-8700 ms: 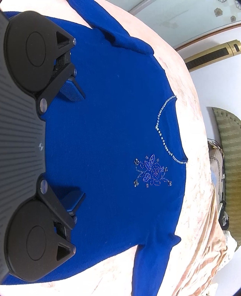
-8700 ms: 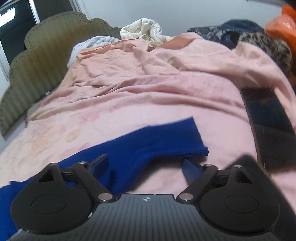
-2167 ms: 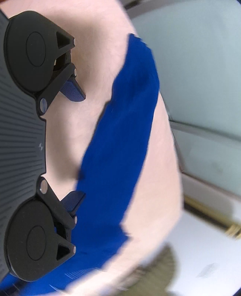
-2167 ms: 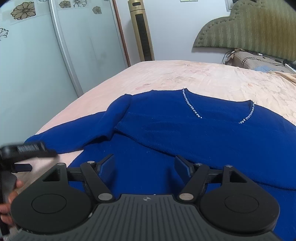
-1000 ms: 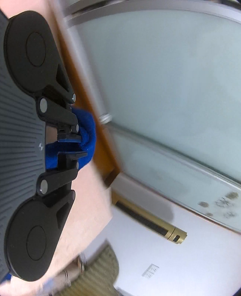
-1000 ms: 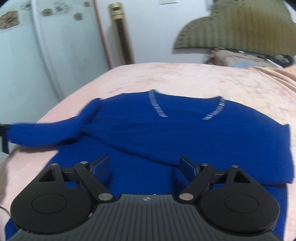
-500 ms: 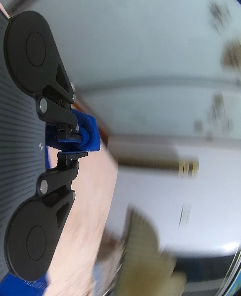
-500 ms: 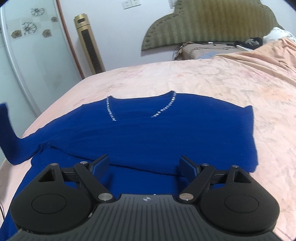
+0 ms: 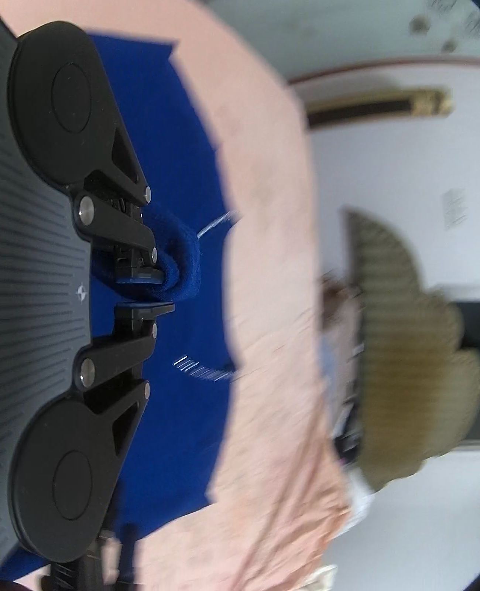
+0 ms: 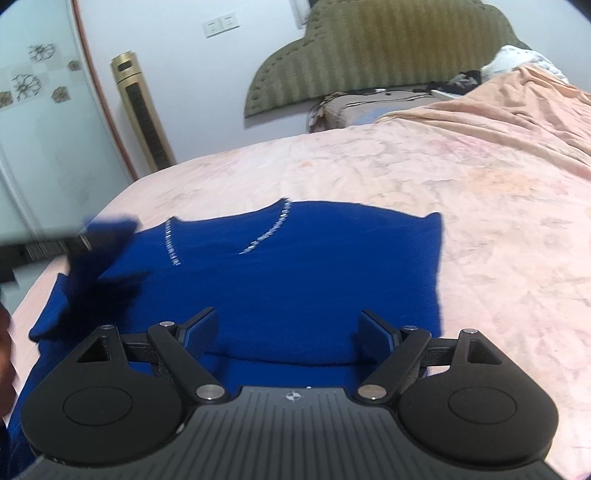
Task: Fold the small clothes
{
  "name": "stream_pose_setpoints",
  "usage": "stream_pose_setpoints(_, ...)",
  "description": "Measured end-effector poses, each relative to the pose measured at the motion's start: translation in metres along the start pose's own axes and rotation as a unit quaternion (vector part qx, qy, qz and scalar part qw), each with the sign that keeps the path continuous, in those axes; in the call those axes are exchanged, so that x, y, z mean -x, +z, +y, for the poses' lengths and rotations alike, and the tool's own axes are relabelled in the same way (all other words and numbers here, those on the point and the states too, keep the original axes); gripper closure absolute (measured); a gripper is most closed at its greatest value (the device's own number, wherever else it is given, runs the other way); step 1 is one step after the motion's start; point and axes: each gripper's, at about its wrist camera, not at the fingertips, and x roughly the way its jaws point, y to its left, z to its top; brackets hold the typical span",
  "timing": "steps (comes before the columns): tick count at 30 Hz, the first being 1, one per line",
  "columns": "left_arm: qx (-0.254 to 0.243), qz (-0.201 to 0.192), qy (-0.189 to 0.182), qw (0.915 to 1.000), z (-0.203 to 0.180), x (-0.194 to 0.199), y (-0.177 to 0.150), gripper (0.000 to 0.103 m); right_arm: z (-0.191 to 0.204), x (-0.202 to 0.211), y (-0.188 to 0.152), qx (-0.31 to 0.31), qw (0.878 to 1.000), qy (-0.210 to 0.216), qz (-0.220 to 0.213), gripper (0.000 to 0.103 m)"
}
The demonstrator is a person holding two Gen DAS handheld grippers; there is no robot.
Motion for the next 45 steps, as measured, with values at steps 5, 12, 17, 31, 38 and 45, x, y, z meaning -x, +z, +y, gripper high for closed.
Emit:
stream_pose_setpoints(5,-0.041,0.072,-0.061,0.9947,-0.027,-0.019,-0.034,0.035,-0.017,0.002,0.004,-0.016,1.000,-0.016,-0.008,0.019)
stream_pose_setpoints(12,-0.131,0.038,-0.120,0.9834,-0.052,0.025,-0.057,0.010,-0.027,-0.002,0.008,-0.026,0.999,-0.026,-0.010,0.018)
stream_pose_setpoints(17,-0.106,0.030,-0.153,0.9821,-0.018,0.052,-0.064,0.010,-0.013,-0.006,0.010,-0.003,1.000,-0.013,-0.008,0.018)
stream_pose_setpoints(31,0.046,0.028,0.132,0.9898,0.096,0.059,-0.060,0.010,0.107,-0.045,0.000,0.243,0.969,0.038,-0.014,0.022)
stream_pose_setpoints(38,0.040,0.068,0.162,0.9836,0.103,0.038,-0.066,0.010,0.152,-0.054,-0.022,0.394,0.915,0.085,-0.004,0.043)
stream_pose_setpoints(45,0.045,0.070,0.155,0.9845,0.102,0.035,-0.069,0.010,0.157,-0.048,-0.024,0.477,0.878,0.039,-0.028,0.047)
